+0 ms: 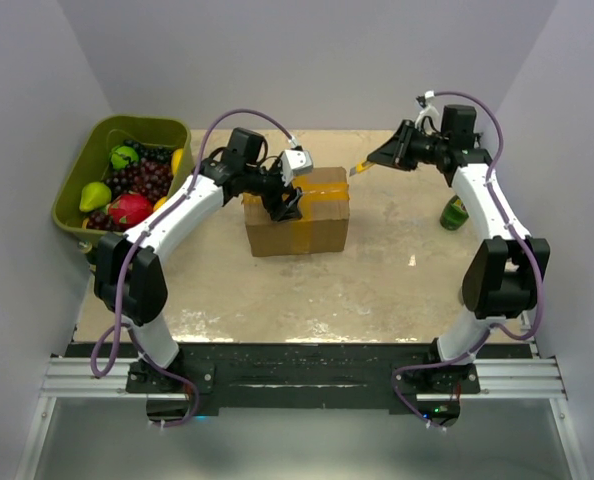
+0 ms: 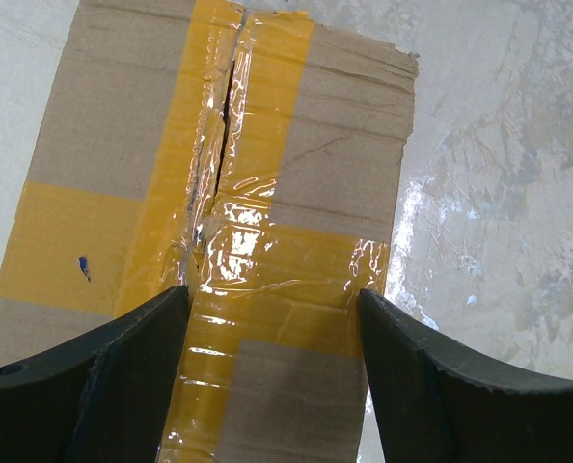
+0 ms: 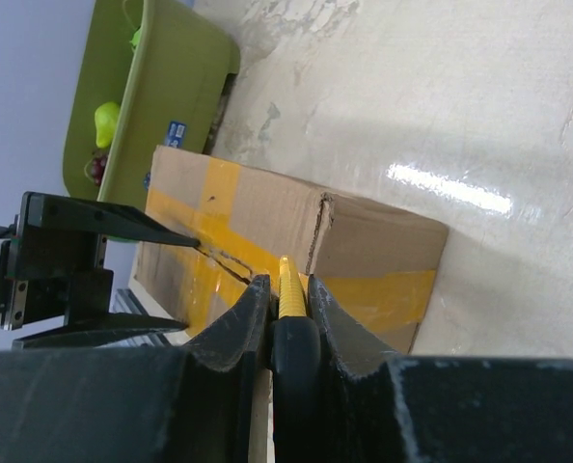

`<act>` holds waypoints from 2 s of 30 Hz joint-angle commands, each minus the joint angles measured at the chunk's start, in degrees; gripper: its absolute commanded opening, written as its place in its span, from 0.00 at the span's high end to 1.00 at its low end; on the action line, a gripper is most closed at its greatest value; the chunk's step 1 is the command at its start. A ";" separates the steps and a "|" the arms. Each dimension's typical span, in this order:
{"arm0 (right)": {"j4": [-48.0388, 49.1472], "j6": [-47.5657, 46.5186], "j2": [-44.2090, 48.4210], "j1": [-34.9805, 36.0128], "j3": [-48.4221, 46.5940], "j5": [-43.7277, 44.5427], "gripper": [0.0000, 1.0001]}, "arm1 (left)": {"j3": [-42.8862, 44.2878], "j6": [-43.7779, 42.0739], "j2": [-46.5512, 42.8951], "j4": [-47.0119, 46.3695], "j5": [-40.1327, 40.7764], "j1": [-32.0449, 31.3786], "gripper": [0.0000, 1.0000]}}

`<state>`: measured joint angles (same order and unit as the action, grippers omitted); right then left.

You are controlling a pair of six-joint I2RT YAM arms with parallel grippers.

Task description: Unpack the express box

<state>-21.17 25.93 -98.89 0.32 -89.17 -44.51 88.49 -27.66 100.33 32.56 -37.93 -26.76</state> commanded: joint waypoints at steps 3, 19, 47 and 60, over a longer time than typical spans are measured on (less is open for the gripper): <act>0.34 -0.53 -1.39 0.21 -0.57 1.09 1.00 | -1.12 -0.64 0.04 0.14 0.40 0.13 0.25; -0.01 0.17 -2.89 0.56 -1.80 0.48 1.00 | -1.13 -0.03 1.09 0.49 0.58 0.13 0.25; -0.71 1.23 -2.10 1.62 -0.14 -1.01 1.00 | -0.95 0.50 2.76 0.14 0.05 0.13 0.25; -5.11 -1.67 0.54 1.62 2.42 -2.69 1.00 | -0.86 1.20 3.55 -0.65 0.58 0.13 0.25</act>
<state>-21.61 26.11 -101.12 1.13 -87.59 -44.31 88.47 -26.61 101.21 31.83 -39.31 -26.65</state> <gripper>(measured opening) 0.184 0.750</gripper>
